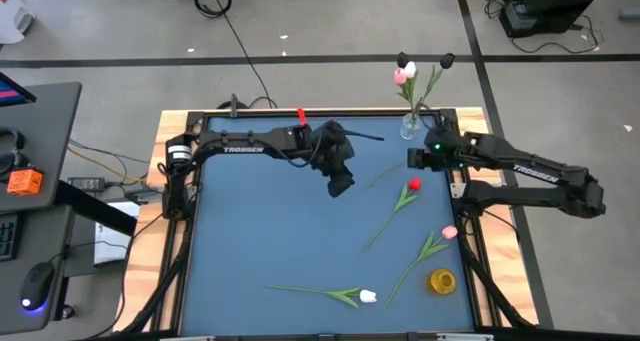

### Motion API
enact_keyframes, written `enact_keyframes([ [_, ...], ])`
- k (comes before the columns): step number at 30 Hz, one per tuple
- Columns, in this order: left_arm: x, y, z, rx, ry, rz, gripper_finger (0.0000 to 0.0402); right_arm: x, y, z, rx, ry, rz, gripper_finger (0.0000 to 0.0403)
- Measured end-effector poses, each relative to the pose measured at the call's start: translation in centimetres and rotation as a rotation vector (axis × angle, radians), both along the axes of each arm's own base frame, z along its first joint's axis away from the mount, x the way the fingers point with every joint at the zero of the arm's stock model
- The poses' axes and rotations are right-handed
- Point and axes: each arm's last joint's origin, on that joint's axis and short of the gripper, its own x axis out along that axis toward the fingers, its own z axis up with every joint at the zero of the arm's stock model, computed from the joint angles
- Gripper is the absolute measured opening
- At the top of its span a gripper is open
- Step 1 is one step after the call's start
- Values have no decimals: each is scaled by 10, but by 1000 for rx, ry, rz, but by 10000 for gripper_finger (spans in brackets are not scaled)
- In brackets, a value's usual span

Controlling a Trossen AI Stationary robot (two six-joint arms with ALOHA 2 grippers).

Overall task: Sort flowers into vase by color
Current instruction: Remove the pink flower from the transparent vase

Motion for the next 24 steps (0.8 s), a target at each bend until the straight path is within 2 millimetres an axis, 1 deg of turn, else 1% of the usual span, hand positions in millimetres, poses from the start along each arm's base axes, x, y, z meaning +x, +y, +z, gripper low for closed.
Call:
enact_keyframes([
  [3,1,-3,0,-11,14,55,132,5,0,-17,75,25,-41,187],
  [7,2,-10,0,-3,20,79,132,14,-5,-31,96,17,-90,187],
  [12,3,-16,-1,2,29,70,132,25,-14,-42,139,5,-206,187],
  [17,-2,-16,-5,29,91,83,132,31,-23,-52,169,37,-284,187],
  [21,-6,-12,-9,55,150,84,132,34,-29,-57,179,46,-307,187],
  [24,-9,-9,-11,63,181,79,132,37,-31,-57,189,10,-262,187],
])
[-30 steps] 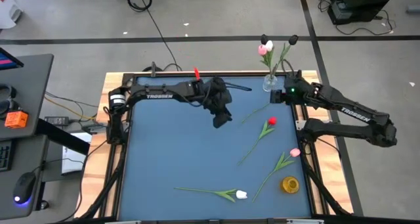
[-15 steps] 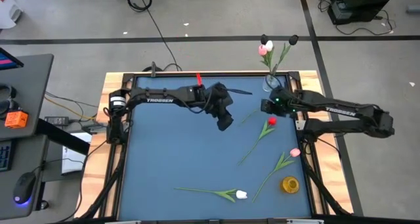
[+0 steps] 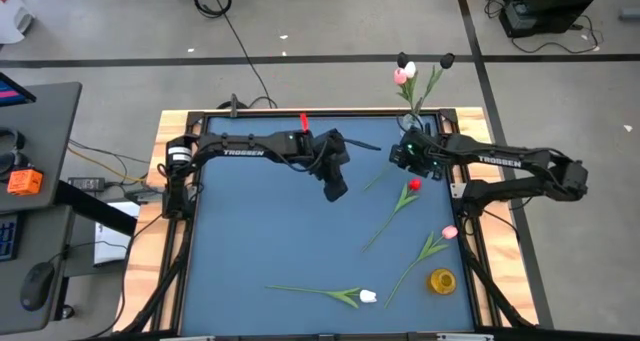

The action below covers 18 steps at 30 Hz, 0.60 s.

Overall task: Sort flowers into vase by color
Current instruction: Remove the pink flower from the transparent vase

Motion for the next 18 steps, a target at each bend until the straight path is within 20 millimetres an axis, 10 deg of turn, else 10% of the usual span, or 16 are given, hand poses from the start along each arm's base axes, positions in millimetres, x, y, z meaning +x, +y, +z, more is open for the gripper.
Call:
enact_keyframes([
  [9,-1,19,2,43,-23,37,132,2,3,41,-390,-136,333,187],
  [18,8,72,37,254,-436,26,132,-15,17,98,-986,36,525,176],
])
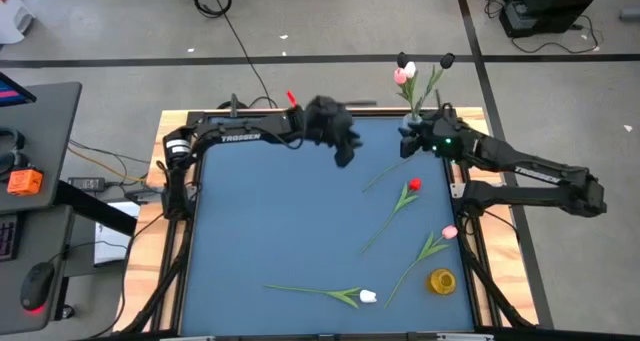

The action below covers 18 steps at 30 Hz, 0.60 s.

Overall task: Sort flowers into vase by color
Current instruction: Remove the pink flower from the transparent vase

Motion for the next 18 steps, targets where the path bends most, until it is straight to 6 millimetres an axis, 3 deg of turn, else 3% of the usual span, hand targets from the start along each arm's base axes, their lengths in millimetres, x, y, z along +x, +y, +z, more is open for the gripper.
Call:
enact_keyframes([
  [7,-11,36,7,6,-81,23,132,12,-11,25,-453,148,20,170],
  [18,-23,60,7,88,-65,17,132,33,-46,11,-475,219,-117,167],
])
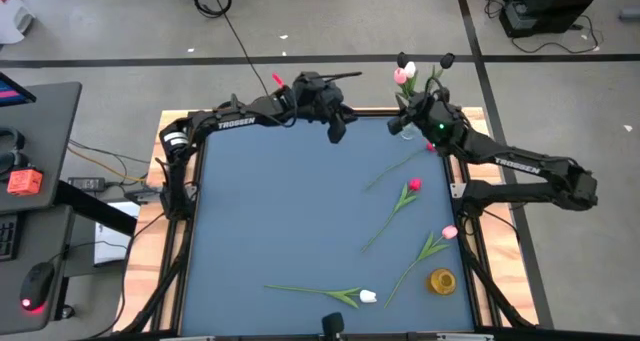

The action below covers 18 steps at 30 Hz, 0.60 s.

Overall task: Sort flowers into vase by color
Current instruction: Remove the pink flower from the transparent vase

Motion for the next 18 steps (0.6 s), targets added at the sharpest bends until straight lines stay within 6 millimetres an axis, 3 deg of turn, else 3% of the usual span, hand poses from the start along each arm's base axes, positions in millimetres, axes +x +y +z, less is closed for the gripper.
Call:
enact_keyframes([
  [9,-8,12,-2,24,31,8,132,4,-20,-5,-21,-23,-62,149],
  [18,-11,18,-3,49,38,9,132,6,-34,-16,6,7,-71,101],
])
